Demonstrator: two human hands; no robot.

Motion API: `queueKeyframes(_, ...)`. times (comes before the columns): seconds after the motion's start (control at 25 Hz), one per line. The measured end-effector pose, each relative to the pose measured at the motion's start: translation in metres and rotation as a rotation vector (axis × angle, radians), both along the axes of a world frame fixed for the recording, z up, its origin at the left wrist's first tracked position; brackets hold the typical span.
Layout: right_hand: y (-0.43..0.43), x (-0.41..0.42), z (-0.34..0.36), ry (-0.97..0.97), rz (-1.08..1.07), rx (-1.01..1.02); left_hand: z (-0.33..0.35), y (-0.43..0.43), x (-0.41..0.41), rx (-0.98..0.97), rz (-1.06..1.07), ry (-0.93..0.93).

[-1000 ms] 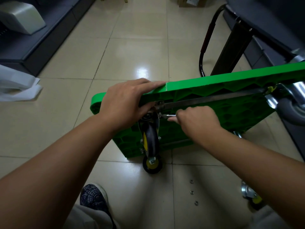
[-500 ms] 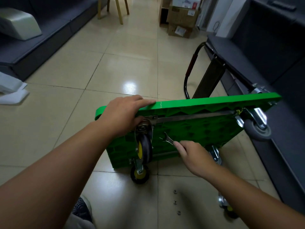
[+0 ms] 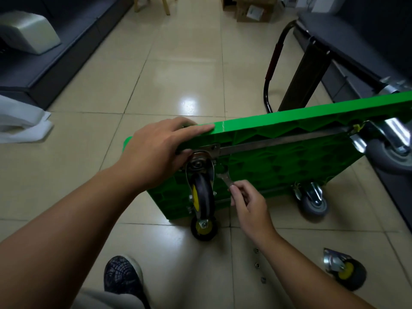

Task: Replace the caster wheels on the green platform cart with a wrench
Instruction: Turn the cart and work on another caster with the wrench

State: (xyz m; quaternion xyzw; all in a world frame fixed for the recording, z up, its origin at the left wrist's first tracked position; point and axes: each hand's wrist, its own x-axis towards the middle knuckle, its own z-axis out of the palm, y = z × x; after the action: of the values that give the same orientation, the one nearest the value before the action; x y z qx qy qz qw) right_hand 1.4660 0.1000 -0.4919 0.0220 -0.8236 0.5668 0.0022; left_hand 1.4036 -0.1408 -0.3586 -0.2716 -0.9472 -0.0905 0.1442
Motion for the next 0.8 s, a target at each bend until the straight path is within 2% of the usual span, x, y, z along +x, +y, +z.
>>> queueKeyframes(0.28,-0.017,-0.02,-0.015,0.053,-0.012,-0.097,0.005,0.002,0.002,0.032,0.019,-0.009)
queueKeyframes(0.52,-0.019,-0.035,-0.029,-0.001,-0.017,-0.142,0.005,0.003,0.004,0.045,0.039,0.003)
queueKeyframes(0.68,-0.017,-0.042,-0.031,0.001,0.045,-0.063,0.005,0.002,0.005,0.031,0.043,0.004)
queueKeyframes(0.8,-0.004,-0.05,-0.022,0.049,0.118,0.075,0.006,0.003,0.005,0.032,0.041,-0.012)
